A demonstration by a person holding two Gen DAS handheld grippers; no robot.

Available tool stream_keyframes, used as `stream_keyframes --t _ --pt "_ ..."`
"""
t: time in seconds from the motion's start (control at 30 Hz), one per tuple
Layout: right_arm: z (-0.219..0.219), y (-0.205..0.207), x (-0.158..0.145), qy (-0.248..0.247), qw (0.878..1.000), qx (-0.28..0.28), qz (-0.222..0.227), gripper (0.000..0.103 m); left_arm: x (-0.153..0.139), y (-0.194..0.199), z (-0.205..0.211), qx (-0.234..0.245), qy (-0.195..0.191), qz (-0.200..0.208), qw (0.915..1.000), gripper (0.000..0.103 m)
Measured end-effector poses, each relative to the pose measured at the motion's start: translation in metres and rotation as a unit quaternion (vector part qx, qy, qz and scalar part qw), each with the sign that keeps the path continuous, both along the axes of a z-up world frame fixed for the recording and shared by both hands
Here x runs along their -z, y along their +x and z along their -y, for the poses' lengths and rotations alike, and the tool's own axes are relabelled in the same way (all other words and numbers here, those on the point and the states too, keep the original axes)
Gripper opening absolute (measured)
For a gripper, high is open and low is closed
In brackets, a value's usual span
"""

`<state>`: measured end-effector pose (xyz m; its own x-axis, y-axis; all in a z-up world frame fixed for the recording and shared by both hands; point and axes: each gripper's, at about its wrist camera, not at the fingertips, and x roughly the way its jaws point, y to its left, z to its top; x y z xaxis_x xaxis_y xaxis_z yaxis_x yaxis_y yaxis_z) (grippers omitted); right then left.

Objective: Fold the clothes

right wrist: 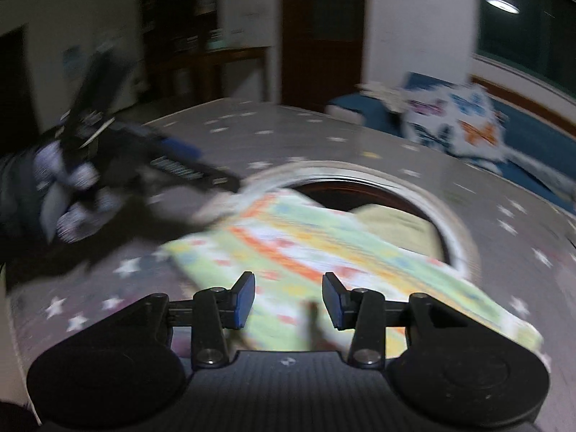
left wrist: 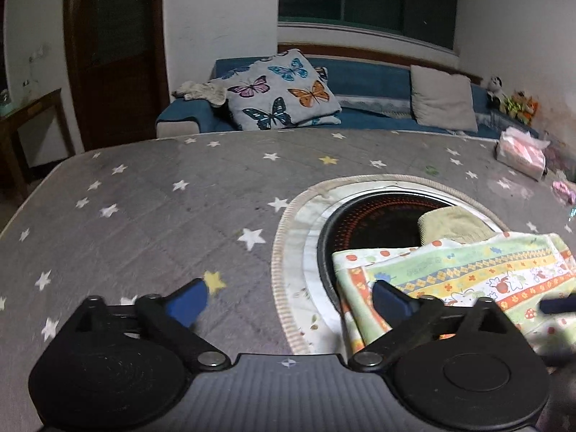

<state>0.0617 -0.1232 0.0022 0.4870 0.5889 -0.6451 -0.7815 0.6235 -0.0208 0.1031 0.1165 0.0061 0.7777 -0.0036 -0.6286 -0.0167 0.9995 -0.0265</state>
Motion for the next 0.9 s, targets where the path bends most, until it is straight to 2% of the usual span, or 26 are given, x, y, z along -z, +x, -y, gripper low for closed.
stream_keyframes --t 0.17,0.33,0.43,0.53,0.67,0.77,0.87,0.9 --pt "-0.049 -0.02 0.012 -0.035 0.997 -0.065 0.023 0.042 -0.002 -0.012 -0.011 -0.01 -0.019 0.003 0.9998 0.103" --pt "-0.082 -0.028 0.024 -0.07 0.992 -0.091 0.055 0.041 -0.002 -0.018 -0.018 -0.014 -0.059 -0.003 0.9981 0.103" --pt "-0.091 -0.025 0.03 -0.081 0.992 -0.084 0.056 0.034 -0.002 -0.018 -0.019 -0.014 -0.089 -0.01 0.9959 0.103" --pt "-0.088 -0.022 0.026 -0.07 0.994 -0.077 0.047 0.021 -0.001 -0.018 -0.015 -0.009 -0.113 -0.014 0.9934 0.103" --pt "-0.072 -0.017 0.009 -0.024 0.998 -0.053 0.031 0.014 0.002 -0.013 -0.013 -0.021 -0.164 -0.039 0.9854 0.103" --pt "-0.058 -0.012 -0.005 0.006 0.999 -0.035 0.021 0.013 0.005 -0.008 -0.014 -0.027 -0.219 -0.059 0.9736 0.103" --pt "-0.047 -0.012 -0.011 0.023 0.999 -0.029 0.017 0.012 0.006 -0.004 -0.007 -0.021 -0.258 -0.072 0.9633 0.097" --pt "-0.045 -0.012 -0.012 0.027 0.999 -0.029 0.016 0.012 0.006 -0.002 -0.005 -0.018 -0.268 -0.077 0.9602 0.091"
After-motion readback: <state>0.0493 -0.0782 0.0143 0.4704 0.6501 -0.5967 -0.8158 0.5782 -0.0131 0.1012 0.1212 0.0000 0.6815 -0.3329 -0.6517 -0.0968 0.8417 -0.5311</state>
